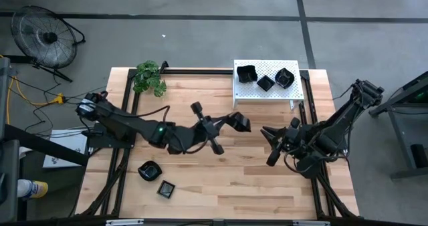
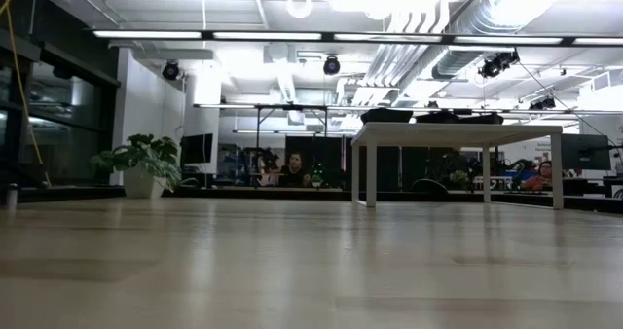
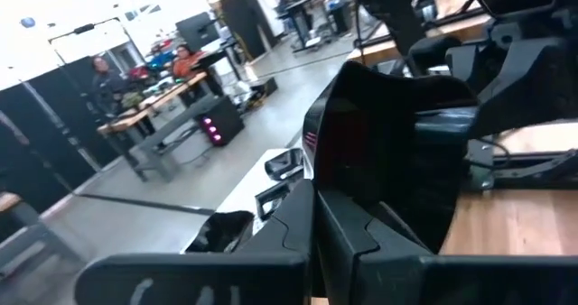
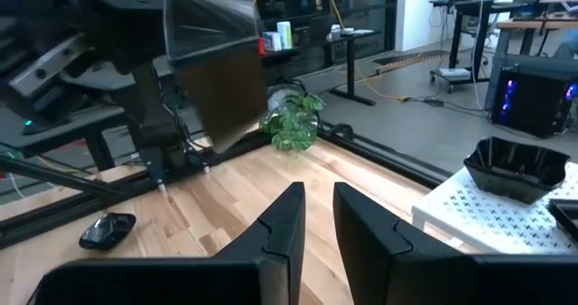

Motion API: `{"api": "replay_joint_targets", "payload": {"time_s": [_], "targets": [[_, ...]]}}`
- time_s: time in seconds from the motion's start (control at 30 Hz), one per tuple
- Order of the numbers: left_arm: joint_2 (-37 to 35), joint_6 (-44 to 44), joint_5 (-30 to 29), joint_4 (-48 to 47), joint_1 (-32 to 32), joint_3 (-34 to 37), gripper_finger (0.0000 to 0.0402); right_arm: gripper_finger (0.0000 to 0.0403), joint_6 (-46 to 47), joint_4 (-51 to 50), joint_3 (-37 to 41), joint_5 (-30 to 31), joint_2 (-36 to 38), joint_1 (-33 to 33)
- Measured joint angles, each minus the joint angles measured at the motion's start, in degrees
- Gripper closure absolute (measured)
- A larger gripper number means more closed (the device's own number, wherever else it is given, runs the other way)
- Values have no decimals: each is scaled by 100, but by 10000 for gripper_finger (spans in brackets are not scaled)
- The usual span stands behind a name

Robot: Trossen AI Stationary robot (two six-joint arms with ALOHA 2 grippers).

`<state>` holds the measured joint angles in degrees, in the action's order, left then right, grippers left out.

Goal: Pick & Place Mini shaped plates
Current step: Stack the distorted square plate on top of the distorted square plate on the shelf

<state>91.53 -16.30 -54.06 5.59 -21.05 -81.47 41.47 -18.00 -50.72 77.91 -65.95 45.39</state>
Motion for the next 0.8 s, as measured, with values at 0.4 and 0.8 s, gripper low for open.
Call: {"api": "replay_joint_targets", "payload": {"time_s": [0.4,0.8], "targets": [[0,-168,1059,184,502,0,401,346,-953,612,0,0,4,0],[0,-766,1153,613,689,0,401,300,-1695,969,0,344,4,0]]}}
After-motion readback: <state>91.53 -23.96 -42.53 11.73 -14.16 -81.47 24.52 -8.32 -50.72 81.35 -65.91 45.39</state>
